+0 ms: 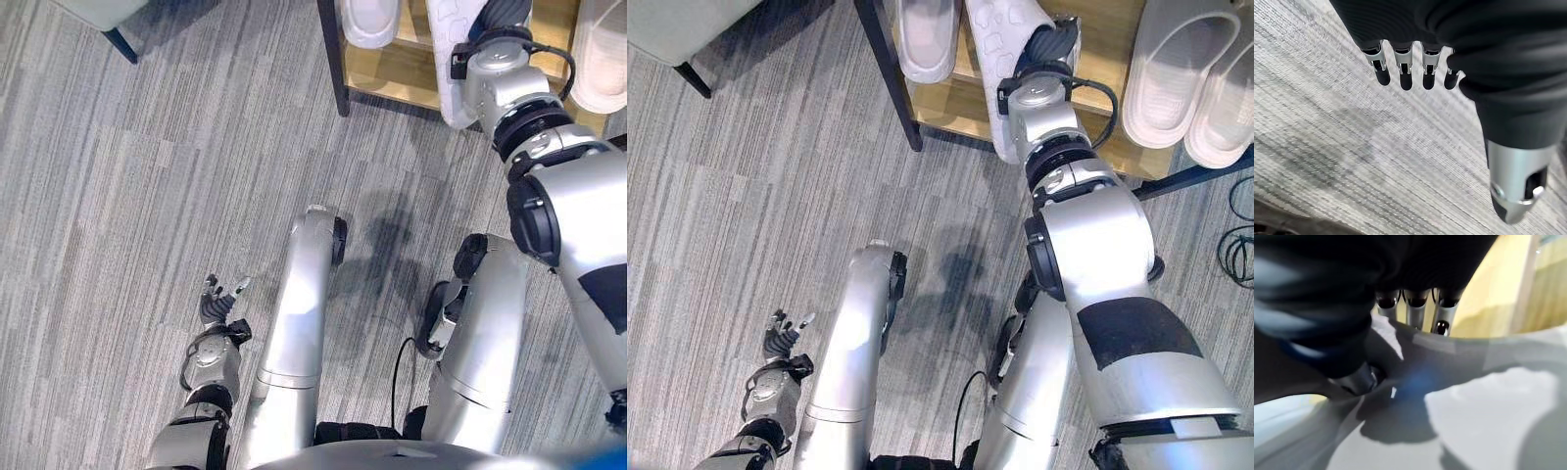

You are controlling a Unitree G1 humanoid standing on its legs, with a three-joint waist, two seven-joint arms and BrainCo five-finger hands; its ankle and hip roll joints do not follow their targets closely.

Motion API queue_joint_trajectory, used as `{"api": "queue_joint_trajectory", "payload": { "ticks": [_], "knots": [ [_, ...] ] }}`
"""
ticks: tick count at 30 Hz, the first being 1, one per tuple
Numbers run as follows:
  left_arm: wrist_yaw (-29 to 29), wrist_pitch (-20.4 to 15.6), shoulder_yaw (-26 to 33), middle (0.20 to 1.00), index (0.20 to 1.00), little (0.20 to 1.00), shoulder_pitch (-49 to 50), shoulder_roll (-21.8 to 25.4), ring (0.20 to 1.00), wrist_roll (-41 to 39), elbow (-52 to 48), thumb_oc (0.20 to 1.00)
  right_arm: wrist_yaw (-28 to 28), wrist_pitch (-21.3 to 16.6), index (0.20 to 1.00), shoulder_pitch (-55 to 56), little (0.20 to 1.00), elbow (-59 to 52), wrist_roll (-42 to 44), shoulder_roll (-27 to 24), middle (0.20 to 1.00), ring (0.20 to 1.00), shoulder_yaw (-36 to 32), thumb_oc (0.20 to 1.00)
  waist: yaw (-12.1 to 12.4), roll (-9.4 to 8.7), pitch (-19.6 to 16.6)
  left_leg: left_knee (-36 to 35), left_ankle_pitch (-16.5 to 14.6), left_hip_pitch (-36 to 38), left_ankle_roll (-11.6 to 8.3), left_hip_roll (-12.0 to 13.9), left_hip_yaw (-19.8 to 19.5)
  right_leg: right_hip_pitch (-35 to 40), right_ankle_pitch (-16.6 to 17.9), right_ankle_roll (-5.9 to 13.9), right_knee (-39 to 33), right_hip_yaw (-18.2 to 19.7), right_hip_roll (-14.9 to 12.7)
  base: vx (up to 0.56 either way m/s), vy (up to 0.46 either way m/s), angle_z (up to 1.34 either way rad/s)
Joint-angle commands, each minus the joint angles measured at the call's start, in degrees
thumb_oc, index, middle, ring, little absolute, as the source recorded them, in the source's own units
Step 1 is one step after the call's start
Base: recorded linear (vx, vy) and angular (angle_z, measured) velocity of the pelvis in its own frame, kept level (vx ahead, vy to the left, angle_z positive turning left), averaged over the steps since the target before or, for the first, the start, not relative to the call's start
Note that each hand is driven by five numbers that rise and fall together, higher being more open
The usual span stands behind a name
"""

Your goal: Arrange the slippers neatly on the shoe rack.

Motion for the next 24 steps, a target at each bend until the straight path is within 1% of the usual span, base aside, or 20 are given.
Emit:
{"api": "queue_joint_trajectory", "payload": {
  "ticks": [1, 3, 6, 8, 10, 11, 12, 13, 14, 16, 22, 24],
  "knots": [
    [1.75, -2.36, -1.26, 1.000, 1.000, 1.000, 1.10, 1.89, 1.000, 0.21, -1.18, 1.000, -2.07, -3.91, 0.200, -9.29, 0.200, 2.51, 1.76, -0.53, 0.200, 0.200, -0.32, 0.200, 0.38, -0.80, -2.43, 4.42, -2.67, 0.86, 3.45, 1.74, 2.23, 1.48, 12.45, -4.26, -4.01, -1.37, 1.58, 0.00, 0.000, 0.00],
    [1.65, -2.40, -1.34, 1.000, 1.000, 1.000, 0.94, 2.44, 1.000, 0.39, -0.92, 1.000, -2.31, -3.86, 0.200, -10.29, 0.200, 3.87, 2.16, -2.01, 0.200, 0.200, -0.40, 0.200, 0.67, -0.84, -2.43, 4.35, -2.50, 0.86, 3.49, 1.41, 2.00, 1.54, 12.42, -4.28, -3.96, -1.32, 1.69, 0.00, 0.000, 0.00],
    [1.60, -2.32, -1.29, 1.000, 1.000, 1.000, 0.55, 2.54, 1.000, -0.01, -1.05, 1.000, -2.28, -2.79, 0.200, -11.34, 0.200, 6.63, 2.11, -3.98, 0.200, 0.200, 0.25, 0.200, 1.26, -0.32, -2.47, 5.09, -2.79, 0.86, 3.94, 0.80, 1.90, 1.52, 12.55, -4.14, -3.89, -1.21, 1.71, 0.00, 0.056, 0.01],
    [0.79, -2.36, -1.13, 1.000, 1.000, 1.000, -0.31, 3.03, 1.000, -0.43, -0.24, 1.000, -1.79, -1.27, 0.200, -11.92, 0.200, 8.60, 1.62, -5.05, 0.200, 0.200, 1.06, 0.200, 1.55, -0.17, -2.62, 5.98, -3.13, 0.86, 4.30, 0.39, 1.82, 1.52, 12.60, -3.91, -3.96, -1.20, 1.54, 0.02, 0.054, 0.03],
    [0.50, -2.52, -1.15, 1.000, 1.000, 1.000, -0.71, 3.30, 1.000, -0.51, 0.35, 1.000, -1.70, -0.56, 0.200, -12.33, 0.200, 9.62, 1.13, -5.54, 0.200, 0.200, 1.27, 0.200, 1.73, -0.18, -2.63, 6.47, -3.24, 0.86, 4.44, 0.20, 1.82, 1.58, 12.60, -3.76, -3.82, -1.09, 1.52, 0.02, 0.046, 0.02],
    [0.35, -2.37, -1.13, 1.000, 1.000, 1.000, -1.16, 3.74, 1.000, -0.36, 0.35, 1.000, -1.35, 0.50, 0.200, -12.92, 0.200, 10.97, 0.73, -6.07, 0.200, 0.200, 1.89, 0.200, 1.86, -0.25, -2.37, 6.97, -3.24, 0.86, 4.61, 0.14, 1.87, 1.73, 12.70, -3.70, -3.65, -1.01, 1.36, 0.01, 0.030, 0.00],
    [0.35, -2.36, -1.13, 1.000, 1.000, 1.000, -1.19, 3.74, 1.000, -0.35, 0.35, 1.000, -1.34, 0.50, 0.200, -12.96, 0.200, 10.99, 0.74, -6.09, 0.200, 0.200, 1.90, 0.200, 1.87, -0.24, -2.34, 6.98, -3.24, 0.86, 4.62, 0.14, 1.87, 1.73, 12.70, -3.70, -3.64, -1.01, 1.36, 0.00, 0.000, 0.00],
    [0.02, -2.06, -1.38, 1.000, 1.000, 1.000, -1.46, 3.97, 1.000, -0.27, -0.24, 1.000, -0.98, 1.39, 0.200, -12.94, 0.200, 11.71, 0.52, -6.81, 0.200, 0.200, 2.39, 0.200, 2.14, -0.16, -1.96, 7.41, -3.26, 0.86, 4.81, 0.00, 1.89, 1.93, 12.74, -3.62, -3.49, -0.90, 1.29, 0.00, 0.000, 0.00],
    [0.03, -2.04, -1.40, 1.000, 1.000, 1.000, -1.47, 3.96, 1.000, -0.26, -0.26, 1.000, -0.97, 1.39, 0.200, -12.94, 0.200, 11.71, 0.52, -6.83, 0.200, 0.200, 2.40, 0.200, 2.16, -0.15, -1.94, 7.42, -3.27, 0.86, 4.81, 0.01, 1.89, 1.94, 12.74, -3.62, -3.49, -0.90, 1.29, 0.00, 0.034, 0.03],
    [-0.44, -1.51, -2.50, 1.000, 1.000, 1.000, -0.91, 3.55, 1.000, 0.17, -2.50, 1.000, -1.01, 3.58, 0.200, -12.30, 0.200, 11.71, 0.04, -8.54, 0.200, 0.200, 3.29, 0.200, 2.90, 0.10, -1.63, 8.13, -3.65, 0.86, 5.23, -0.09, 1.88, 1.60, 12.89, -3.48, -3.04, -0.53, 1.50, -0.01, 0.036, 0.02],
    [-0.91, -0.86, -3.77, 1.000, 1.000, 1.000, 1.49, 2.05, 1.000, 0.67, -5.73, 1.000, -2.04, 5.09, 0.200, -11.90, 0.200, 11.71, -0.09, -8.61, 0.200, 0.200, 4.40, 0.200, 3.82, 0.53, -1.56, 7.97, -4.19, 0.86, 5.68, 0.06, 2.01, 1.58, 13.34, -3.55, -3.31, -0.75, 1.42, 0.00, 0.027, 0.00],
    [-1.27, -0.25, -4.56, 1.000, 1.000, 1.000, 3.39, 1.89, 1.000, 1.16, -8.06, 1.000, -3.20, 5.95, 0.200, -11.85, 0.200, 11.71, 0.48, -9.63, 0.200, 0.200, 4.94, 0.200, 4.47, 0.61, -1.55, 8.26, -4.74, 0.86, 6.00, 0.21, 1.98, 1.55, 13.23, -3.50, -3.02, -0.64, 1.43, 0.01, 0.054, 0.00]
  ]
}}
